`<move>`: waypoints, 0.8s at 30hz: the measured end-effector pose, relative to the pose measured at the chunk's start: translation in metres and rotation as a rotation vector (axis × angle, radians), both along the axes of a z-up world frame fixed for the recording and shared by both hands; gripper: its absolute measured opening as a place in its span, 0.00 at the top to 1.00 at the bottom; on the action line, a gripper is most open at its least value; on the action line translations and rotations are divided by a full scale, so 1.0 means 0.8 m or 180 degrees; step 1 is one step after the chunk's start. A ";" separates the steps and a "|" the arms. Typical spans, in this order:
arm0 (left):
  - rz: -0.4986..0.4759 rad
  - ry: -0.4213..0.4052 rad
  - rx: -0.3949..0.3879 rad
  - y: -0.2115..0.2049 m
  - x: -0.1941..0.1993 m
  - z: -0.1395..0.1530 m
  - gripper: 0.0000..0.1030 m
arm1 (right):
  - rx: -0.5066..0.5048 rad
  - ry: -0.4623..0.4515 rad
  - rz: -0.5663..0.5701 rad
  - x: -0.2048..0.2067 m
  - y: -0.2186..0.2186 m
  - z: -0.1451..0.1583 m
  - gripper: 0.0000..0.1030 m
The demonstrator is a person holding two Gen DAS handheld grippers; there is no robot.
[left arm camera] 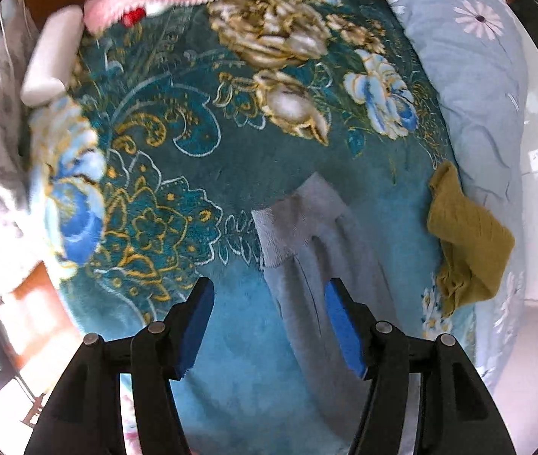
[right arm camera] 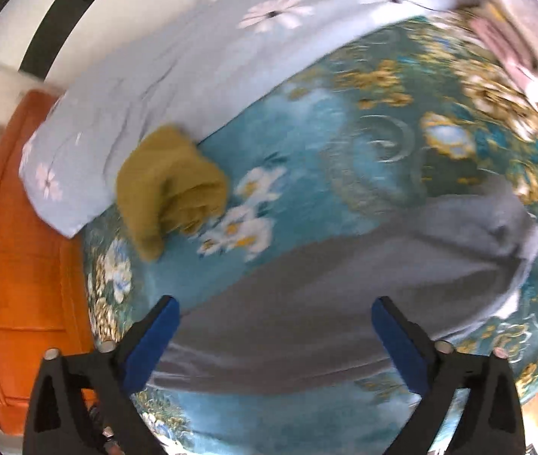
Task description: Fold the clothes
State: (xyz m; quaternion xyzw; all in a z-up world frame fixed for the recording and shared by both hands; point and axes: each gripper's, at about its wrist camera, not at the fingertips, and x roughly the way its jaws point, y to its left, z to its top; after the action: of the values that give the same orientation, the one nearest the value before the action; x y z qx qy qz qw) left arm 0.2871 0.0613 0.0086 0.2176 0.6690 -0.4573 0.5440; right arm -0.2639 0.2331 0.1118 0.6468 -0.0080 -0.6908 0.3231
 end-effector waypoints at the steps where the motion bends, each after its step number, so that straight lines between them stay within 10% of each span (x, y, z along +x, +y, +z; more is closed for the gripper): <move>1: 0.0007 0.0062 0.0003 -0.004 0.005 -0.009 0.39 | -0.0014 0.0015 0.0012 0.009 -0.017 0.003 0.00; 16: -0.0118 0.0856 0.0309 -0.038 0.013 -0.135 0.29 | 0.0540 0.0454 0.0550 0.100 -0.086 0.024 0.00; 24: -0.0056 0.1075 0.0318 -0.050 0.002 -0.167 0.45 | 0.0733 0.0644 0.0593 0.098 -0.098 0.044 0.00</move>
State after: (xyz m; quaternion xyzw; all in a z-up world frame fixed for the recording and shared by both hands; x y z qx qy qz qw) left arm 0.2886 0.0212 -0.1250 0.1702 0.7709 -0.4582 0.4083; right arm -0.1855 0.1544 0.1467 0.6046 0.1637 -0.7158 0.3087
